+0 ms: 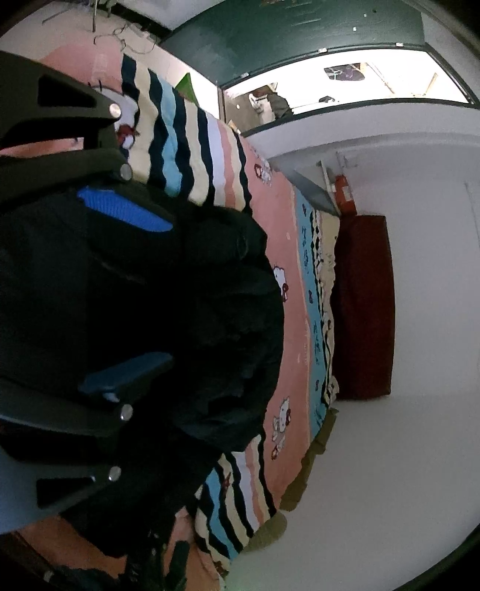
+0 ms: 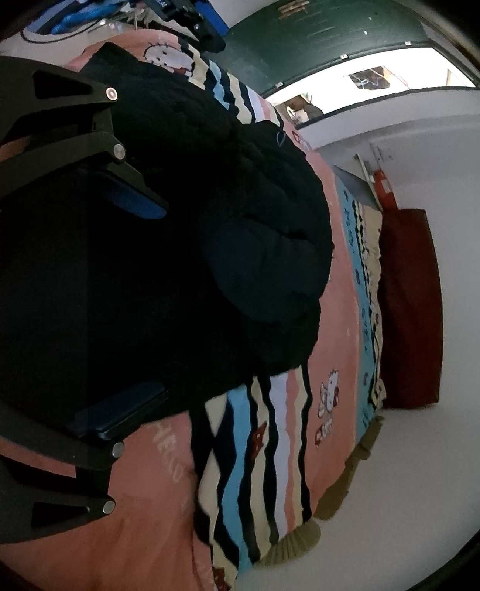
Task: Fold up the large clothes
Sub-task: 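Open both grippers and withdraw them from the folded jacket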
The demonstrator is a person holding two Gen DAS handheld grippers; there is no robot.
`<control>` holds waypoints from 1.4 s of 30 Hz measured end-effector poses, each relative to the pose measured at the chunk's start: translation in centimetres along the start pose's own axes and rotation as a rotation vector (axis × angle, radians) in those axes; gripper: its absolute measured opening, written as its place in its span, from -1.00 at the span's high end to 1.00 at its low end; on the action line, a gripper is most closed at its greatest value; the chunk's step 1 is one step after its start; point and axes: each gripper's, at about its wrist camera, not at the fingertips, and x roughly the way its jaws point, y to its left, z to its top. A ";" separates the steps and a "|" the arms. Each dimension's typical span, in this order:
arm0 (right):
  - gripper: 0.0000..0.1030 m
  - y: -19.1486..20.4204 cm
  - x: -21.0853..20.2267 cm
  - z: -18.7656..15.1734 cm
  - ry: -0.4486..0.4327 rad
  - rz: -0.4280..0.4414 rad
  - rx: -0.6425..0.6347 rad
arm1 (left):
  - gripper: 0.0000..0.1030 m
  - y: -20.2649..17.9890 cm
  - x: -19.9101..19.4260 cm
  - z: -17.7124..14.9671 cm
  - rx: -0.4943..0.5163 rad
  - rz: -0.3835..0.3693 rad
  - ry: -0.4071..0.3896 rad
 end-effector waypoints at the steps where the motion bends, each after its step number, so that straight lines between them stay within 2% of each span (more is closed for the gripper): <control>1: -0.76 -0.2 -0.2 -0.2 -0.002 -0.001 0.000 | -0.31 0.1 -0.3 -0.2 0.002 0.002 0.000; 9: -0.83 -1.4 -2.7 -1.7 -0.016 -0.034 -0.012 | -0.32 0.3 -2.1 -1.1 0.024 0.056 0.001; 18: -0.98 -3.8 -4.0 -3.1 -0.013 -0.057 0.024 | -0.32 0.5 -3.9 -1.8 0.043 0.094 -0.006; 27: -0.99 -5.8 -5.3 -4.1 -0.022 -0.075 0.054 | -0.32 1.4 -5.5 -2.4 0.039 0.136 -0.007; 42: -0.99 -6.4 -6.5 -4.9 -0.030 -0.094 0.056 | -0.32 3.4 -7.5 -3.5 0.022 0.198 -0.017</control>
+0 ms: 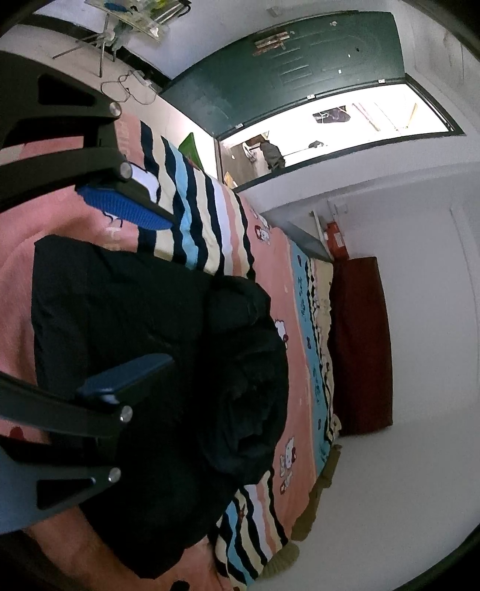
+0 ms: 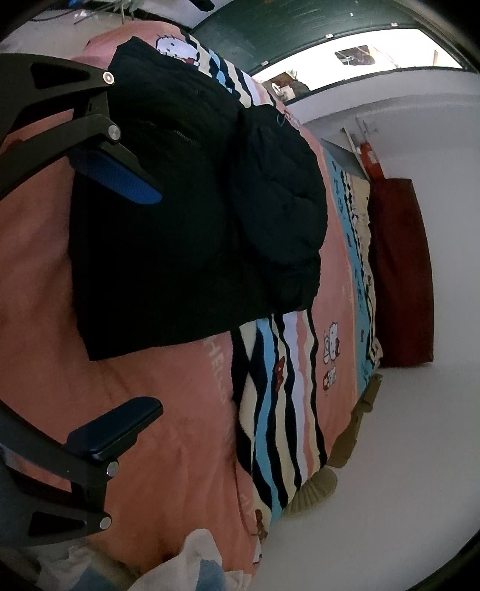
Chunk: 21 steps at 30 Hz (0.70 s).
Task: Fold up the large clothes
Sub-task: 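Open both grippers and withdraw them from the folded jacket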
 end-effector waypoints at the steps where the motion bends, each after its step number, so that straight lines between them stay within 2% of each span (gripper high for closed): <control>1: -0.99 -0.1 0.0 0.0 0.001 -0.002 0.002 | -0.32 0.1 0.0 0.0 -0.002 0.002 0.002; 12: -0.99 -0.4 1.1 -0.4 0.030 -0.032 -0.010 | -0.32 1.2 1.4 -0.8 -0.024 0.010 0.041; 21: -0.99 -0.7 2.9 -0.8 0.074 -0.054 -0.019 | -0.32 1.9 4.0 -1.7 -0.044 0.011 0.103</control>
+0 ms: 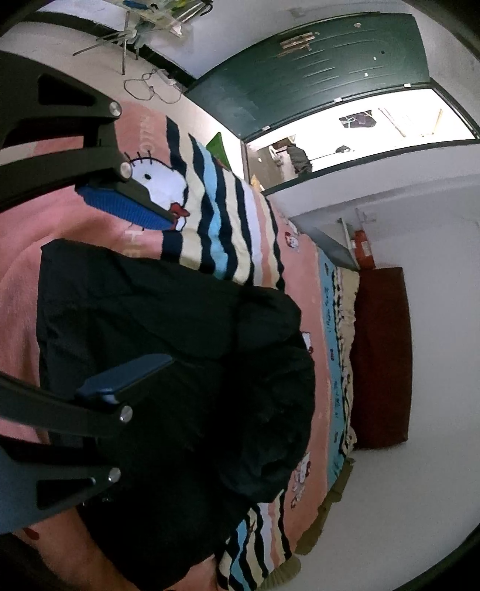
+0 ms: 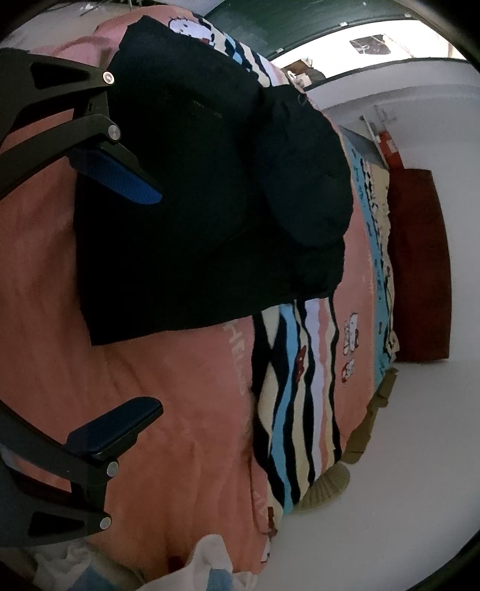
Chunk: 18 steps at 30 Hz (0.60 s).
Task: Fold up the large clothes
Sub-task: 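Open both grippers and withdraw them from the folded jacket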
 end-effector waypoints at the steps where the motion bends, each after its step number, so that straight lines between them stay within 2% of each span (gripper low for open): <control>1: -0.99 0.0 0.3 0.0 0.006 -0.002 0.000 | -0.32 0.0 0.3 -0.1 -0.001 -0.001 0.008; 18: -0.99 -0.8 3.8 -0.1 0.078 -0.028 -0.006 | -0.32 1.2 6.1 -2.7 -0.030 -0.012 0.150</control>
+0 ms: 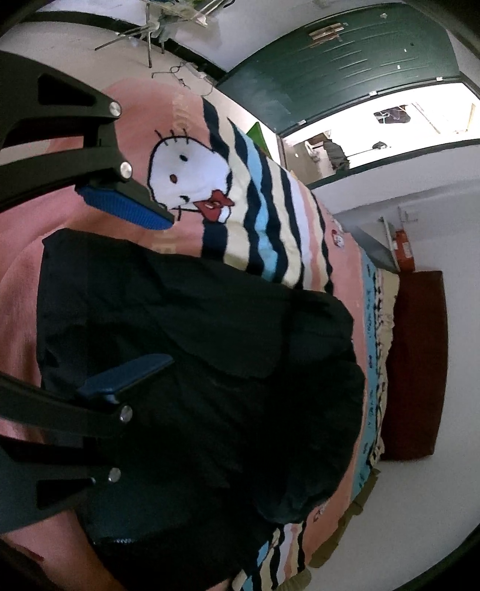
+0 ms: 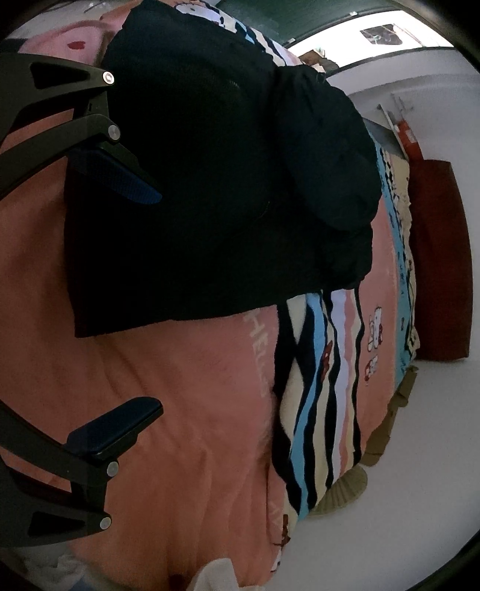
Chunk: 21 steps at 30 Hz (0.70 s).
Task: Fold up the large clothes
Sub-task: 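Open both grippers and withdraw them from the folded jacket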
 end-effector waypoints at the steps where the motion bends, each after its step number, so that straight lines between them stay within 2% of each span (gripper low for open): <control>1: -0.99 -0.1 0.1 0.1 0.000 -0.002 -0.001 | -0.32 0.1 0.3 -0.1 0.000 0.000 0.007; 8: -0.99 -0.9 0.3 0.5 -0.008 -0.002 0.017 | -0.32 1.2 1.5 -0.7 -0.009 -0.004 0.039; 14: -0.99 -3.0 -0.4 0.9 -0.031 -0.020 0.065 | -0.32 4.3 1.8 -1.0 -0.065 0.004 0.047; 21: -0.99 -4.8 -0.5 1.1 -0.036 0.015 0.109 | -0.32 6.6 1.5 -0.7 -0.129 -0.091 0.057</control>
